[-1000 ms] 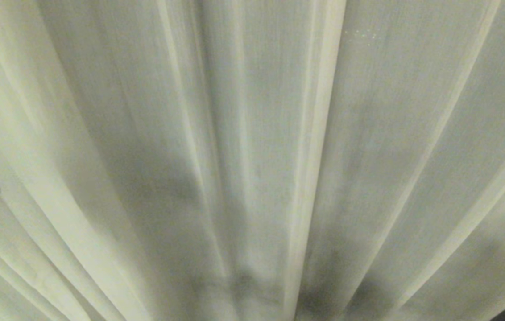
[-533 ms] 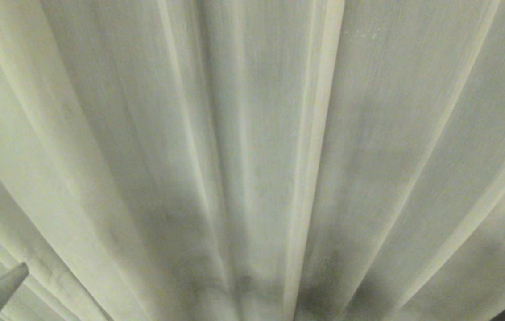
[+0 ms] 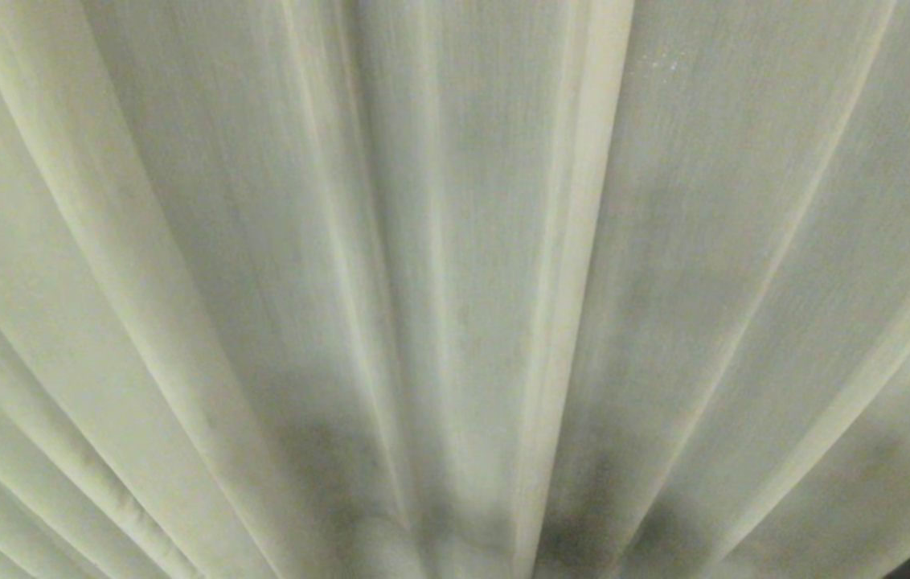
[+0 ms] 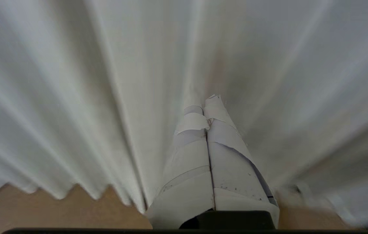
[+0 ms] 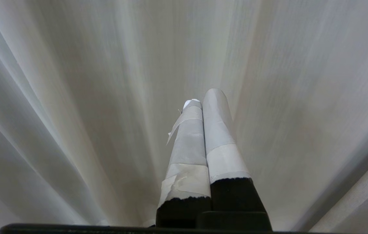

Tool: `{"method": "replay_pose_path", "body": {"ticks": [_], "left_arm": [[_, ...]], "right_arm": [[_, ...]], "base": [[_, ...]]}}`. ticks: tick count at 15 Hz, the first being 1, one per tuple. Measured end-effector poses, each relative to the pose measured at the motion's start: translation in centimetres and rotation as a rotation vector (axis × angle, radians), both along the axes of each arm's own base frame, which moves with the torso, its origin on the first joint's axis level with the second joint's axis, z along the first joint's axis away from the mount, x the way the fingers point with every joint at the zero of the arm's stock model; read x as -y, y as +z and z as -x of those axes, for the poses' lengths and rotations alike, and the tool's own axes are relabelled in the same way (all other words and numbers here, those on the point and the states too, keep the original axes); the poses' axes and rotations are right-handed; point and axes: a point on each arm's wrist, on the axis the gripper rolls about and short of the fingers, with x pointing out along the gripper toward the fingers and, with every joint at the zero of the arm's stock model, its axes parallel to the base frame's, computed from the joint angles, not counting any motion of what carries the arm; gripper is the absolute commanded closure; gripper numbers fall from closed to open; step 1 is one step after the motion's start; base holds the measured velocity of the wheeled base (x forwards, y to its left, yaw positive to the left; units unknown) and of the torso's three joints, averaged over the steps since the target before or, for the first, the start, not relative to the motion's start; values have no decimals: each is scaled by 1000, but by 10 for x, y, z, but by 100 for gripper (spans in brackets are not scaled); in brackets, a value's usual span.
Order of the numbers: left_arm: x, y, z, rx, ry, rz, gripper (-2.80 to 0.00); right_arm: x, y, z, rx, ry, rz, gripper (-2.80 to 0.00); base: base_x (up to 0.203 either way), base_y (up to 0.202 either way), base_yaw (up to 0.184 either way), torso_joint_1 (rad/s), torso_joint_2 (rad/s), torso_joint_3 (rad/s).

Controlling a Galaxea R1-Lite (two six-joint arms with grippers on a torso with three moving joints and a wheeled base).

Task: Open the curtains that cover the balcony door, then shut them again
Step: Close the outer curtains on both sides

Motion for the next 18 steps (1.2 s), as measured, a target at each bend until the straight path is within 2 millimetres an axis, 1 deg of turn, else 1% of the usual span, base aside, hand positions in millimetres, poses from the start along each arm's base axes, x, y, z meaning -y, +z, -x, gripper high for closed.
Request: {"method": "replay_pose_path", "body": {"ticks": [3, 5, 8, 18], "left_arm": [[0, -3, 11, 111, 15, -5, 0], [0, -5, 16, 162, 5, -46, 0], [0, -7, 18, 185, -28, -138, 0], [0, -7, 19, 191, -29, -144, 0]], "right_arm": [[0, 0, 0, 0, 0, 0, 0], [0, 0, 0, 0, 0, 0, 0], [0, 0, 0, 0, 0, 0, 0], [0, 0, 0, 0, 0, 0, 0]], "base": [[0, 0, 0, 0, 0, 0], [0, 0, 0, 0, 0, 0], [0, 0, 0, 0, 0, 0], [0, 0, 0, 0, 0, 0]]}}
